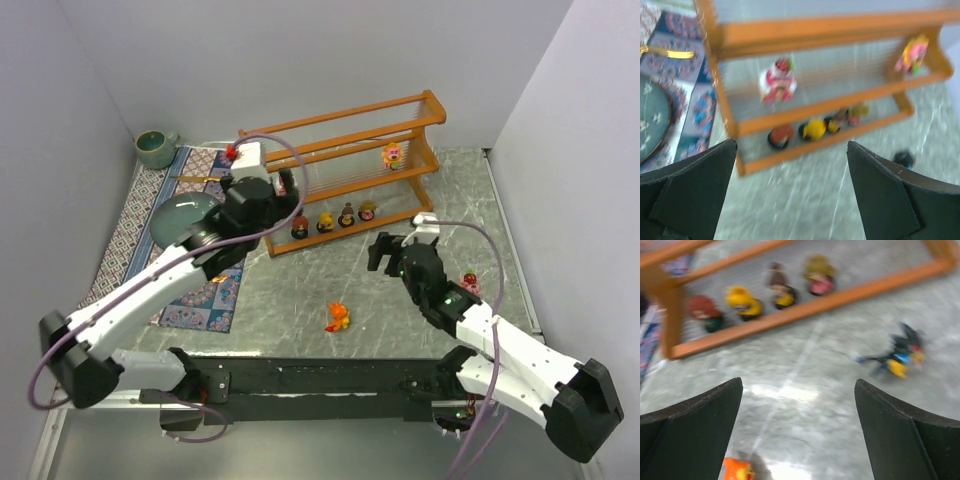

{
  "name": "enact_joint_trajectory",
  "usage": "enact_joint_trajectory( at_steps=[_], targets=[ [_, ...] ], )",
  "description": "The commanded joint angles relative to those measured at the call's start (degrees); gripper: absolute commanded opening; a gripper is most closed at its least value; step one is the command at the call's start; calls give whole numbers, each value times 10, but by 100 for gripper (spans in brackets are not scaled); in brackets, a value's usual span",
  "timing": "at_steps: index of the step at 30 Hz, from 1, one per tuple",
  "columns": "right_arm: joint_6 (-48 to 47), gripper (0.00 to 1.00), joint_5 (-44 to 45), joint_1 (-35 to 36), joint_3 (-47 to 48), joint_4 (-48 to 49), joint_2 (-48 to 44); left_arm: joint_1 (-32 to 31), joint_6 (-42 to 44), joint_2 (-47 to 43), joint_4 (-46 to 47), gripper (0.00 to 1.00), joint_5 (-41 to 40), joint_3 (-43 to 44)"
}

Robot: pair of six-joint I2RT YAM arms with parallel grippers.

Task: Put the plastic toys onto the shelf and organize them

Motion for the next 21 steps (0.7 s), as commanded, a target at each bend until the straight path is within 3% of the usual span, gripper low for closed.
enact_joint_trajectory(
  at_steps=[1, 6, 15, 21],
  targets=[
    [64, 100, -22, -74, 40, -140, 9, 11, -18, -61, -101, 97, 123, -22],
    [70, 100, -35, -183, 66, -214, 13, 40, 9, -142, -160, 97, 137, -78],
    [75, 98, -65, -382, 111, -277, 10, 129, 58, -211, -116, 97, 183, -195],
    [83, 94, -73, -430, 90, -270, 23, 141, 54, -255, -119, 97, 120, -213]
  ],
)
